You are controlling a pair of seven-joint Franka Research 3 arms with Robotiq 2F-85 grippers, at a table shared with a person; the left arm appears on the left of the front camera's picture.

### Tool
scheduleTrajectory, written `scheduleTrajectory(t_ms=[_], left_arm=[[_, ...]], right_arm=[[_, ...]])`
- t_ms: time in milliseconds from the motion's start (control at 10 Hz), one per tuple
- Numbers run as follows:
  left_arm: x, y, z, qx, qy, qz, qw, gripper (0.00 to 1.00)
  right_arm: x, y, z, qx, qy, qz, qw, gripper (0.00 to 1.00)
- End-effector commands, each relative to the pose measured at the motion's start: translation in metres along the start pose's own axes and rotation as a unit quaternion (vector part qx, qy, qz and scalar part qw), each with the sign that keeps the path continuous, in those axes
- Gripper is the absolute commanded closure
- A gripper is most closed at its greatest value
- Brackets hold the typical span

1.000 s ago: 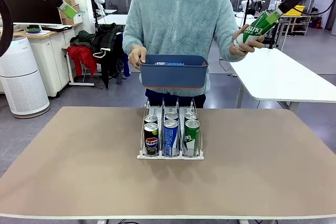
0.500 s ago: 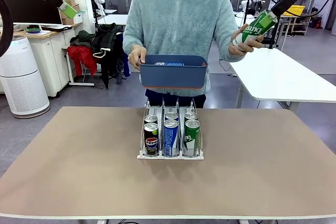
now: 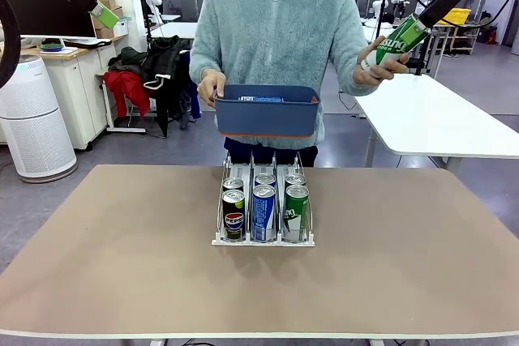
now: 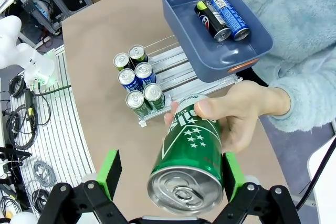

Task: Fill the beverage cans into the dispenser.
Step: Pick up the Sprite handed by the human.

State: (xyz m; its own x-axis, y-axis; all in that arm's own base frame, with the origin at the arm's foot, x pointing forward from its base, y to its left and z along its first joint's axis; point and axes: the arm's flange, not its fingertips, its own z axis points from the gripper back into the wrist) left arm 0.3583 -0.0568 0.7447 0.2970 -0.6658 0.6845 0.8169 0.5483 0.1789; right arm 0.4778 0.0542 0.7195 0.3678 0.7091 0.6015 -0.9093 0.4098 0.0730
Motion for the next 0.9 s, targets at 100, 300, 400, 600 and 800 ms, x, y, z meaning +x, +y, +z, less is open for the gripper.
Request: scheduleTrajectory(t_ms=[100, 300, 400, 600, 800], left_arm=[[-0.0003, 0.0013, -0.0006, 0.001, -0.004, 0.000, 1.000, 0.00], [-0.0003, 0.0013, -0.0006, 0.001, -0.004, 0.000, 1.000, 0.00], [-0.0003, 0.0013, -0.0006, 0.001, -0.004, 0.000, 1.000, 0.00], [-0.0003, 0.0013, -0.0006, 0.001, -0.004, 0.000, 1.000, 0.00], [-0.0003, 0.0013, -0.0006, 0.001, -0.004, 0.000, 1.000, 0.00]], right_arm=[[0.0002, 0.0007, 0.0000, 0.001, -0.001, 0.001, 1.000, 0.00], [0.0011, -0.0003, -0.0031, -0.014, 0.005, -0.001, 1.000, 0.00], [0.0013, -0.0001, -0.0054, -0.015, 0.008, -0.004, 1.000, 0.00], [0.0013, 0.0004, -0.0004, -0.003, 0.002, 0.001, 1.000, 0.00], [0.0013, 0.0004, -0.0004, -0.003, 0.002, 0.001, 1.000, 0.00]])
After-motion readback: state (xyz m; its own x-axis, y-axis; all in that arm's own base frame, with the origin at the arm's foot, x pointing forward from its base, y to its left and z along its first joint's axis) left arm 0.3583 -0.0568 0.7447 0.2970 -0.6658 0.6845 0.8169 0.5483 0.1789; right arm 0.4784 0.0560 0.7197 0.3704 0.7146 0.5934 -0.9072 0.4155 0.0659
